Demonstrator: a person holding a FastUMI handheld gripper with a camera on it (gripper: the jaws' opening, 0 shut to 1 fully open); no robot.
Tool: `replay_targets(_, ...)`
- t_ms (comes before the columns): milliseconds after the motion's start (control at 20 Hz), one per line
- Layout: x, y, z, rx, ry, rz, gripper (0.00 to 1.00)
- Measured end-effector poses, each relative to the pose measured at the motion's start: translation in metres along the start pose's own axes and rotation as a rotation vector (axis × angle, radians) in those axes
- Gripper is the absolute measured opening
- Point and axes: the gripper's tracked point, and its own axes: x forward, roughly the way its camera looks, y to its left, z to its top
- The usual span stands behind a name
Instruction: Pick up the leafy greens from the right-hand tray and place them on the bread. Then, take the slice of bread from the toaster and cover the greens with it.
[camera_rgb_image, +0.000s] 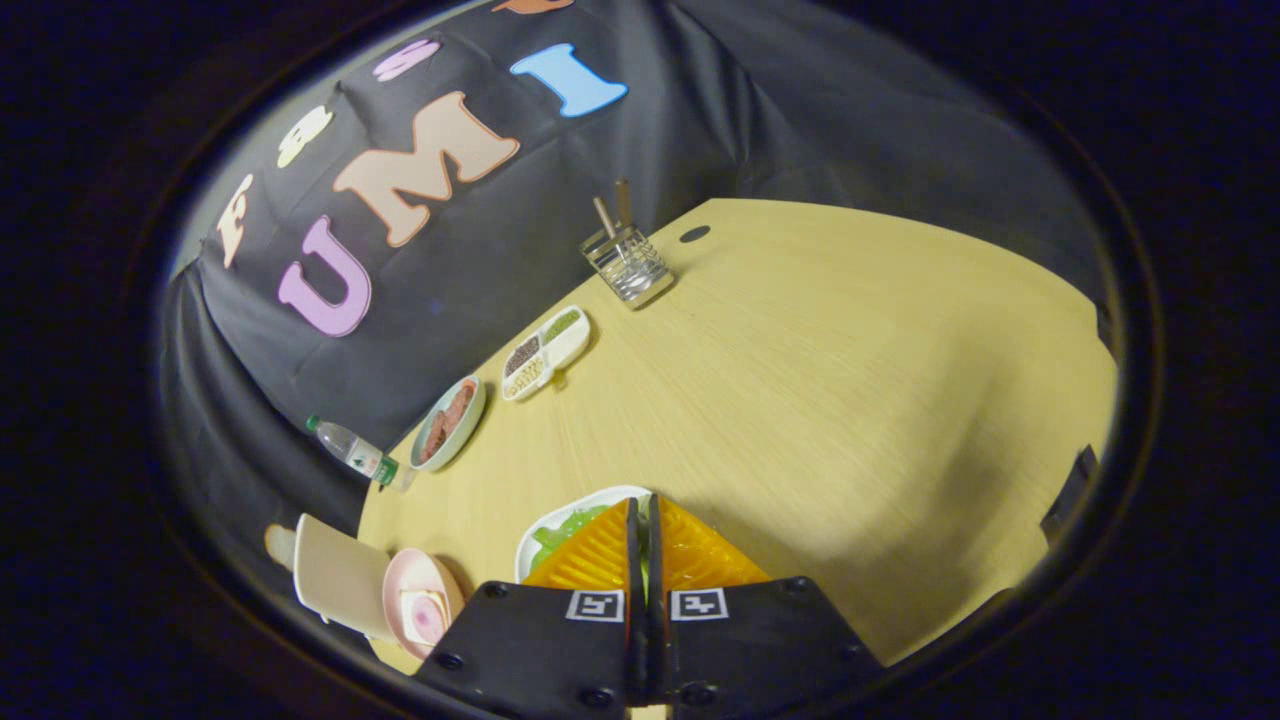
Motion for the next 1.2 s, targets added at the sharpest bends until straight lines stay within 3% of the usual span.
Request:
replay_targets(300, -0.009, 0.032, 0.013, 0.0, -0.032, 0.072, 0.03)
replay_targets(650, -0.043, 0.126, 0.018, -0.044, -0.049, 0.238, 0.03)
replay_targets(1200, -0.094, 0.298, -0.063, -0.059, 0.053, 0.542, 0.03)
